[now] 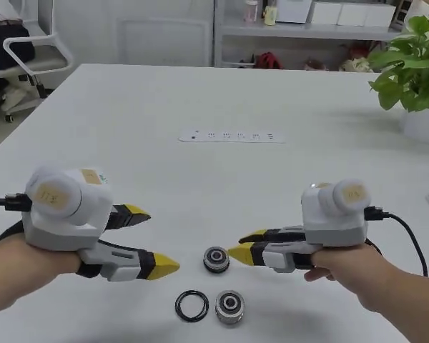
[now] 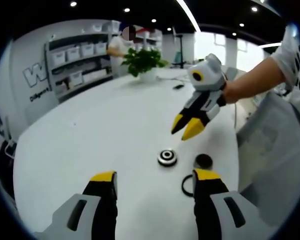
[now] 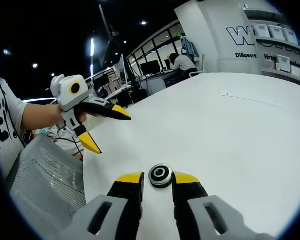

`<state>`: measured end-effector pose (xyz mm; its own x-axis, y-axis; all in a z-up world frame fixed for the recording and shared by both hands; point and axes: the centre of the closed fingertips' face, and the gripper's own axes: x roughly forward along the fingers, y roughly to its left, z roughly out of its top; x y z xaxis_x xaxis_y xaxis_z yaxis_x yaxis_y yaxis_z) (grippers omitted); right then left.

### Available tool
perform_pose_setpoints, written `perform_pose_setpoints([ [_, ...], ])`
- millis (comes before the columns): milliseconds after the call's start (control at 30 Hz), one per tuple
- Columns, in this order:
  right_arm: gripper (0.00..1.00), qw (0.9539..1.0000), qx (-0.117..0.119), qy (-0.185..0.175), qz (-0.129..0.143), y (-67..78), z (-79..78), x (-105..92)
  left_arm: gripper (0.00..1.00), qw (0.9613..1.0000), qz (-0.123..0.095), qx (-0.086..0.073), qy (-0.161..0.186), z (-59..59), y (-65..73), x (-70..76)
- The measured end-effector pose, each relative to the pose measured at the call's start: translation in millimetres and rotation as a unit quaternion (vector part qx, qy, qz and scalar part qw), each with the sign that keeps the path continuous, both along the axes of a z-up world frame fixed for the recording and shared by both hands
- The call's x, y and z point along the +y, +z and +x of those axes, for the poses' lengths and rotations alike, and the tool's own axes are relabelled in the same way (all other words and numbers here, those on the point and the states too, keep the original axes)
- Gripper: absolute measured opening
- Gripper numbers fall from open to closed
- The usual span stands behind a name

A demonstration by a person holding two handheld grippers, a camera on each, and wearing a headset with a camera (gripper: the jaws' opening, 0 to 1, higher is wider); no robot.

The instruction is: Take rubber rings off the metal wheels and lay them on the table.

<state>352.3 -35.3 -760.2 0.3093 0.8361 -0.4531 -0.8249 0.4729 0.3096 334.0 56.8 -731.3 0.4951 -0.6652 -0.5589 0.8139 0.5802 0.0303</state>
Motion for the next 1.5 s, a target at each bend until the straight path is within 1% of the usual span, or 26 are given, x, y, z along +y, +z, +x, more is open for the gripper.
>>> perform_pose_setpoints([
  [300, 0.2, 0.9999, -0.004, 0.003, -0.013, -8.2, -0.7, -3.0, 0.61, 1.0, 0.003, 0.006, 0.001, 6.2, -8.2, -2.4],
  [500, 0.21, 0.9998, -0.006, 0.008, -0.019, -13.5, -2.7, -1.9, 0.6, 1.0, 0.004, 0.009, -0.001, 7.9, -11.4, -7.6],
  [700, 0.22, 0.9995, -0.008, 0.015, -0.026, -18.4, -4.6, -0.4, 0.6, 0.9999, 0.003, 0.011, -0.002, 12.9, -17.0, -9.2],
  [1033, 0.22, 0.9988, -0.015, 0.027, -0.037, -23.9, -5.9, 1.7, 0.59, 0.9998, 0.004, 0.017, -0.003, 15.9, -23.7, -12.3],
  [1500, 0.21, 0.9976, -0.022, 0.039, -0.053, -33.1, -7.7, 2.1, 0.56, 0.9996, 0.007, 0.026, -0.012, 16.4, -32.8, -22.3],
])
